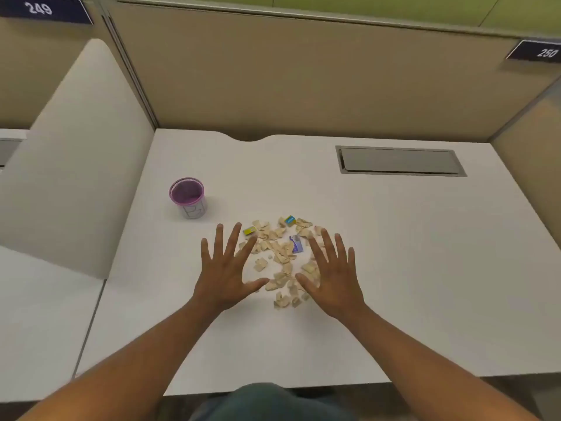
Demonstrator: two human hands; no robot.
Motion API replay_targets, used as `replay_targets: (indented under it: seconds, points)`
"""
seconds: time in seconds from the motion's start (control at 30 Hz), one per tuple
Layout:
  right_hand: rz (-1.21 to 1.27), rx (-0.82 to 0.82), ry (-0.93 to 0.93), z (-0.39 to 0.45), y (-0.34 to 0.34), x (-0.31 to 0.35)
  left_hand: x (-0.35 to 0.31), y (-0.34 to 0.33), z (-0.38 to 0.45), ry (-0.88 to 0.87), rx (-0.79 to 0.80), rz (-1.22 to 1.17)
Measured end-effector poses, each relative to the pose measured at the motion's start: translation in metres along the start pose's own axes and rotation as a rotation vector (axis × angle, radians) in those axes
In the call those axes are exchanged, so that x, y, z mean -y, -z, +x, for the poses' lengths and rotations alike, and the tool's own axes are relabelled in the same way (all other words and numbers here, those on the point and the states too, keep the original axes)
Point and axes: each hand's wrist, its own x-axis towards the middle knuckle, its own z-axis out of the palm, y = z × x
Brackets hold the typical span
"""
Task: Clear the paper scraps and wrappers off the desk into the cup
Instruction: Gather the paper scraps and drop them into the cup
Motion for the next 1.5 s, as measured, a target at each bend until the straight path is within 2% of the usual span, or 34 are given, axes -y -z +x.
replay_targets:
  seconds: [0.03, 0.17, 0.23, 0.33, 0.43, 0.7, 0.9, 1.03, 1.13, 1.27, 1.4, 1.5]
  points:
    - [0.028, 0.039, -0.044, -0.003, -0.001, -0.008, -0.004, -0.002, 0.0, 0.03, 0.067, -0.029]
    - [0.159, 0.102, -0.352, -0.024, -0.012, -0.053, -0.016, -0.013, -0.011, 0.199, 0.148, -0.144]
    - [0.307, 0.229, -0.483, -0.032, -0.018, -0.074, -0.025, -0.022, -0.019, 0.28, 0.22, -0.203]
    - [0.426, 0.435, -0.547, -0.036, -0.028, -0.095, -0.038, -0.033, -0.025, 0.342, 0.29, -0.286]
    - [0.538, 0.515, -0.53, -0.034, -0.042, -0.096, -0.052, -0.045, -0.028, 0.359, 0.315, -0.335]
    - [0.619, 0.457, -0.31, 0.009, -0.059, -0.05, -0.075, -0.06, -0.004, 0.258, 0.348, -0.234]
    - [0.281, 0.337, -0.328, 0.025, -0.049, -0.033, -0.079, -0.063, 0.01, 0.136, 0.37, -0.19]
    - [0.297, 0.501, -0.382, 0.034, -0.048, -0.028, -0.082, -0.067, 0.014, 0.028, 0.449, -0.095]
    - [0.282, 0.562, -0.318, 0.033, -0.05, -0.019, -0.077, -0.066, 0.017, -0.036, 0.46, -0.066]
    - [0.257, 0.506, -0.226, 0.023, -0.051, -0.001, -0.063, -0.062, 0.018, -0.029, 0.442, -0.187]
    - [0.275, 0.465, -0.183, 0.016, -0.051, 0.009, -0.048, -0.062, 0.021, -0.04, 0.428, -0.194]
    - [0.288, 0.428, -0.173, 0.016, -0.052, 0.01, -0.036, -0.064, 0.024, 0.052, 0.408, -0.291]
